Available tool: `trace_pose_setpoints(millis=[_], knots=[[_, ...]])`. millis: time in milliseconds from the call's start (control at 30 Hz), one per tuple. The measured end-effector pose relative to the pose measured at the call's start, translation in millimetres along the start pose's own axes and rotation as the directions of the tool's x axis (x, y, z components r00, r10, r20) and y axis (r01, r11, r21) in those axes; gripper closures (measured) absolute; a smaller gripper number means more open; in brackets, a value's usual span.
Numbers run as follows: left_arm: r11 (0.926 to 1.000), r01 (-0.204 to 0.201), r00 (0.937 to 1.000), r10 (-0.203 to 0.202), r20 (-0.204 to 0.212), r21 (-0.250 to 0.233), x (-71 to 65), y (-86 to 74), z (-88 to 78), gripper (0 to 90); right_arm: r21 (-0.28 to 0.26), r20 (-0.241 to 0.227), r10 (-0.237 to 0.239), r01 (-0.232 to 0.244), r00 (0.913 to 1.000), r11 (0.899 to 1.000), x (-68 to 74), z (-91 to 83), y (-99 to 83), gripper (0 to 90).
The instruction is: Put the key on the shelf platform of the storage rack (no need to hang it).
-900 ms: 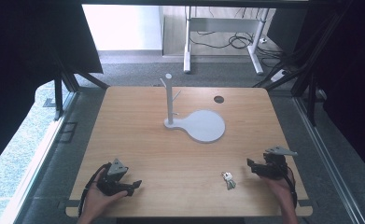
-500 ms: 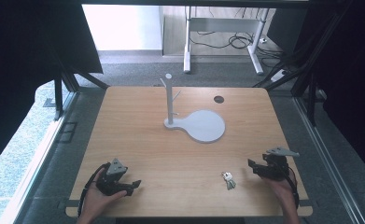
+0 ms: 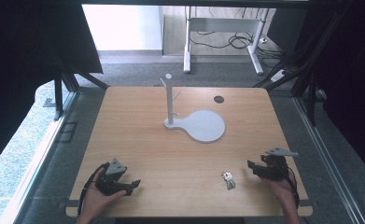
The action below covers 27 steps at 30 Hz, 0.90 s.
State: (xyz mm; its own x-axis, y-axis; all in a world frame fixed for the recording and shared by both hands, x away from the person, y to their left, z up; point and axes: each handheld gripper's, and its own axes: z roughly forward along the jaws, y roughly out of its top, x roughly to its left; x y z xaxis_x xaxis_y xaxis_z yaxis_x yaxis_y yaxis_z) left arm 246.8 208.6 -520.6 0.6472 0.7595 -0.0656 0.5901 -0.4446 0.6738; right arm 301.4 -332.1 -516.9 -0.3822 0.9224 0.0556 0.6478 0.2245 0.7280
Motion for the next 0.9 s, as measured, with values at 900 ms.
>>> trace_pose_setpoints(millis=[900], knots=[[0.9999,0.014,0.9999,-0.014,0.004,0.001,0.7,-0.2,0.3,24.4,0.076,-0.052,-0.043,0.047,0.9977,0.996,2.0,-0.3,7.6,38.7]])
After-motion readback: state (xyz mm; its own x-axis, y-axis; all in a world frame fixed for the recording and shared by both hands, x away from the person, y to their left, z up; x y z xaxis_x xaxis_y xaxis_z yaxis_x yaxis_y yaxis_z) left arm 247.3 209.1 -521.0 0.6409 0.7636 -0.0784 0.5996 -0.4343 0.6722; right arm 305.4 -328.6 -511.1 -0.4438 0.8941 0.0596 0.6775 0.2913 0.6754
